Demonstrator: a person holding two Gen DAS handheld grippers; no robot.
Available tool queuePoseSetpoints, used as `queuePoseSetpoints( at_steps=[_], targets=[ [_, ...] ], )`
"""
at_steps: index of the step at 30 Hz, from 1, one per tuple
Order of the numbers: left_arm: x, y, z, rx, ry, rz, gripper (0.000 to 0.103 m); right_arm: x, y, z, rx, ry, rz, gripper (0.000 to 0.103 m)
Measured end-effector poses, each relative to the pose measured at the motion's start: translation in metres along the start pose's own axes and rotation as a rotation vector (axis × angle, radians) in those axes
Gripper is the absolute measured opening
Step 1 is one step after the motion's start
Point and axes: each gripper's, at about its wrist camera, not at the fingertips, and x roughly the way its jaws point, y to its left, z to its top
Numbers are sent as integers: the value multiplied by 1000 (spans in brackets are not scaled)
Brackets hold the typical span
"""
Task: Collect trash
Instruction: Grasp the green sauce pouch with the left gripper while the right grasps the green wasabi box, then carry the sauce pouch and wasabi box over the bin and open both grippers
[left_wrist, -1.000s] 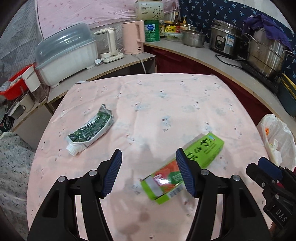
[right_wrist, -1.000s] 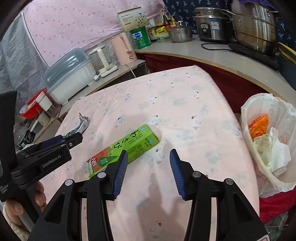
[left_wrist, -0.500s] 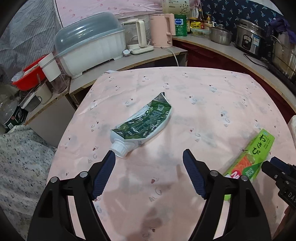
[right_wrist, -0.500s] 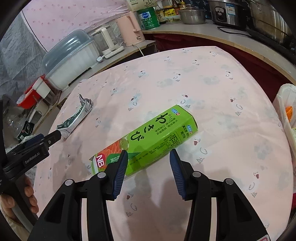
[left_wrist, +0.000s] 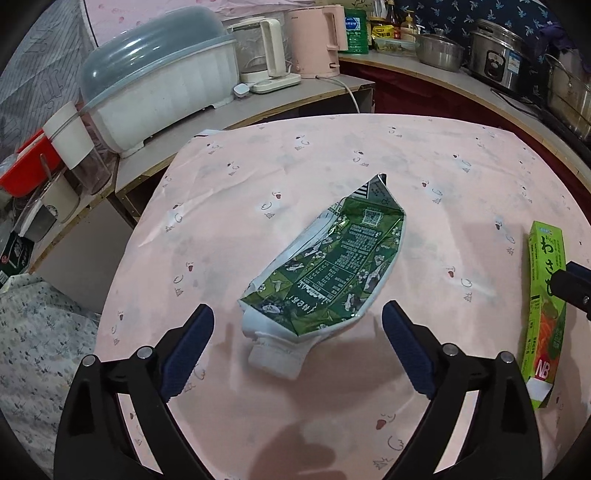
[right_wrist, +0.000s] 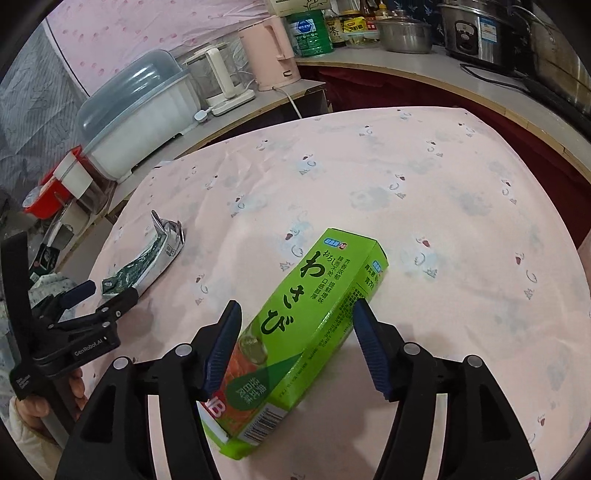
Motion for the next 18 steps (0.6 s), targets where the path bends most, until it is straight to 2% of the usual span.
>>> queuePoseSetpoints(
  at_steps=[4,7,10,15,18],
  targets=[
    [15,-2,4,-2,23,-31,88,10,16,3,-38,6,0,63],
    [19,-7,5,-10,28,-44,83,16,27,0,-67,14,-4,64],
    [17,-9,5,-17,25,-53,74,22,35,-6,-94,27,-14,64],
    [4,-21,-3,-28,29,-64,51,24,37,-20,-118,33,-30,64],
    [-6,-33,-9,-29,29,-67,50,21,39,-27,-156,21,-59,64]
  ],
)
